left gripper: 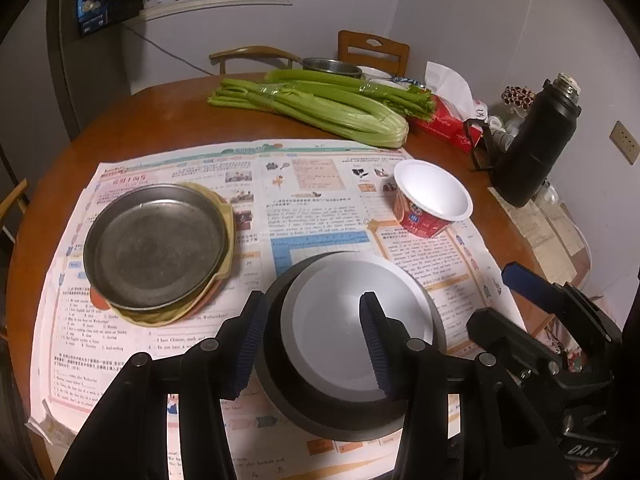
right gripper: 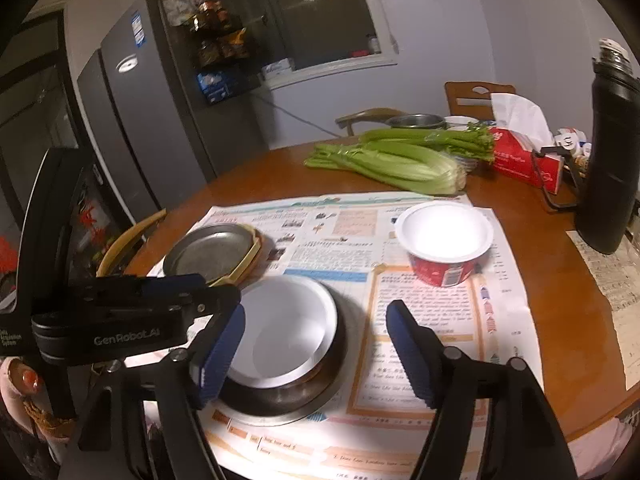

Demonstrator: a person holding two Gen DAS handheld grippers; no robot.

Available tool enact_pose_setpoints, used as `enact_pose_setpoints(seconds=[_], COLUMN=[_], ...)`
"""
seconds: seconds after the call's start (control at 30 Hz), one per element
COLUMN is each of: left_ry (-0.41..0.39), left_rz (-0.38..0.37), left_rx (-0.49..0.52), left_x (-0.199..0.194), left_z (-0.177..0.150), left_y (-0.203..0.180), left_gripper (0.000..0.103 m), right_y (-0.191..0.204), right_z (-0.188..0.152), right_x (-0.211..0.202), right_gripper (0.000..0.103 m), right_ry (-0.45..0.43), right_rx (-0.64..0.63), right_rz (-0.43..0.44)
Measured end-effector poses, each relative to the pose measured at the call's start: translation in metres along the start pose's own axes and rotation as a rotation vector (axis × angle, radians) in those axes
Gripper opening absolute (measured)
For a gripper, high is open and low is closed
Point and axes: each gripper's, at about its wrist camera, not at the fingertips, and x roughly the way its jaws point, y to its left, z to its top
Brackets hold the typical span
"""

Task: Organize plates and bowls
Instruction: 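Lower the noodle cup into the steel bowl and open the left tool, then move the left tool to the second white noodle cup and grasp its rim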

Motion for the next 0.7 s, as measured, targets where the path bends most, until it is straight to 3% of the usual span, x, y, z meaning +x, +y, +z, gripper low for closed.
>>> enact_pose_setpoints(seconds=[0.37, 0.47, 0.6, 0.7], left_ry=[-0.006, -0.007, -0.01, -0.001], left_rz=[-0.022, -0.034, -0.059, -0.085], left_rx=[0.033, 0.048, 0.058, 0.064], left_x=[0.01, 0.015, 0.022, 0.032], left_z=[0.019, 0.029, 0.043, 0.054], left_y=[-0.013, -0.018, -0.025, -0.031], left_gripper=[0.05, 0.05, 0.051, 0.051], right_y=[-0.029, -0.038, -0.053, -0.067], right_z=[0.008, 0.012, 0.016, 0.023], right_x=[0.001, 0.004, 0.008, 0.012], right_gripper=[0.083, 0.091, 0.091, 0.091], right_ry=[-0.041, -0.038, -0.039, -0.044], right_rx=[0.071, 0.097, 0.133, 0.151], right_rz=[-0.068, -0.055, -0.035, -0.07])
